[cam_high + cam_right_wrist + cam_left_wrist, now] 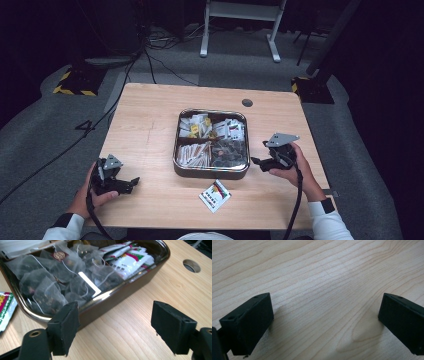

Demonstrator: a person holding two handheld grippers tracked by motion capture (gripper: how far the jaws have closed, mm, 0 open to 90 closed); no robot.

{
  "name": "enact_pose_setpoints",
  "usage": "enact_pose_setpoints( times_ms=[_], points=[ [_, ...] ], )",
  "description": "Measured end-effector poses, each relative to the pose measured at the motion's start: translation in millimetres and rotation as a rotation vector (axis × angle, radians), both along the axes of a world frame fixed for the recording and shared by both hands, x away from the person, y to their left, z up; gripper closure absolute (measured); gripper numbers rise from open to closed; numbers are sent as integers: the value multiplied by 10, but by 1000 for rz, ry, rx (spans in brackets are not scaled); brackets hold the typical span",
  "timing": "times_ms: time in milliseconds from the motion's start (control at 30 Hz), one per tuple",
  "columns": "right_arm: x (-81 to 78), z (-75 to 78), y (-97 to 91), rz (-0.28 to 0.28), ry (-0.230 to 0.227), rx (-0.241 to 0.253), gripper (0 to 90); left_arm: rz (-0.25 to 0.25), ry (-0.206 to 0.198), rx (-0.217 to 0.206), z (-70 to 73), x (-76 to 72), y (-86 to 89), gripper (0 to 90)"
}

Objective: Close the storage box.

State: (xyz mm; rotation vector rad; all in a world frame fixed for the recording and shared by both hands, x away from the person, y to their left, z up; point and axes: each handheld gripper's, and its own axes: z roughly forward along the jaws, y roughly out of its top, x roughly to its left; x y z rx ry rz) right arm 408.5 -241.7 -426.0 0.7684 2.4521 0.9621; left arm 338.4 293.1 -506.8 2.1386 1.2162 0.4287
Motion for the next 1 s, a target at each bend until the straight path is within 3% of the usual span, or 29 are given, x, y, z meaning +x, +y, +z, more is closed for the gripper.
enact_pose_setpoints(
  times_ms=[1000],
  points=[
    [-155,-311,-562,-107,54,-57,225,-1,0,0,0,1,1,1]
  ],
)
